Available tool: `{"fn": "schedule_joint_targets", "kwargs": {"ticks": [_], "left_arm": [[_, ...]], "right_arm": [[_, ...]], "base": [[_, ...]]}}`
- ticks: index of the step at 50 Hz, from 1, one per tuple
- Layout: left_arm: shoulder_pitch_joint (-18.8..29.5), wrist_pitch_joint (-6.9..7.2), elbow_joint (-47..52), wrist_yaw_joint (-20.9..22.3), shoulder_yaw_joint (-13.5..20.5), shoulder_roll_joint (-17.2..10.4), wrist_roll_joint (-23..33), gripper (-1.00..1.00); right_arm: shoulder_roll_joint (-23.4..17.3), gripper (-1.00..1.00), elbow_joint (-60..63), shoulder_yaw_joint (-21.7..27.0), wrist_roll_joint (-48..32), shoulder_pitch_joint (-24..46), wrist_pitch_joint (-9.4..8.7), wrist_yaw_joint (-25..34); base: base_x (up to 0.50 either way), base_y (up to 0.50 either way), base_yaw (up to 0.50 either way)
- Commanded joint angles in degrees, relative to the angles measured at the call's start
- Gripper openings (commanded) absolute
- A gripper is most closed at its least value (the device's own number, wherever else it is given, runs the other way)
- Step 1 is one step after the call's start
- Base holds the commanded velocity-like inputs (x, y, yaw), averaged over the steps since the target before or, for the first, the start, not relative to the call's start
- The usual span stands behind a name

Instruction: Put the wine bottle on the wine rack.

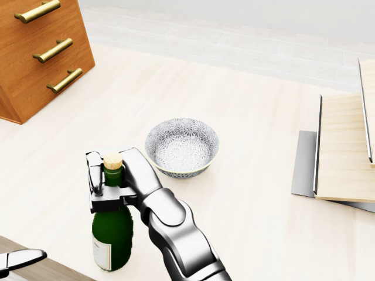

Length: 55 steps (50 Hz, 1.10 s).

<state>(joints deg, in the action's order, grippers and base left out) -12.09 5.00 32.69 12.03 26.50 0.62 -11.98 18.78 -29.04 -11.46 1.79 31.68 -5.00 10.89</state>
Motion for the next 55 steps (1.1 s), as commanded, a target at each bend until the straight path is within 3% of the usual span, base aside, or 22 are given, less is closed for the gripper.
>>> {"fn": "schedule_joint_targets", "kwargs": {"ticks": [1,36,55], "left_arm": [[-0.1,0.00,-0.4,0.0,-0.3,0.0,0.1,1.00],[0.3,0.00,-1.7,-0.2,-1.0,-0.3,0.5,1.00],[0.5,0.00,-1.9,-0.7,-1.5,-0.5,0.6,1.00]], "right_arm": [[-0.3,-1.00,3.8,0.6,0.3,-1.3,0.00,0.6],[-4.8,-1.00,25.7,3.0,5.1,-0.6,0.00,-4.5],[-10.9,-1.00,30.8,11.6,21.7,3.6,0.00,-10.3]], "base": [[0.00,0.00,0.00],[0.00,0.00,0.00],[0.00,0.00,0.00]]}}
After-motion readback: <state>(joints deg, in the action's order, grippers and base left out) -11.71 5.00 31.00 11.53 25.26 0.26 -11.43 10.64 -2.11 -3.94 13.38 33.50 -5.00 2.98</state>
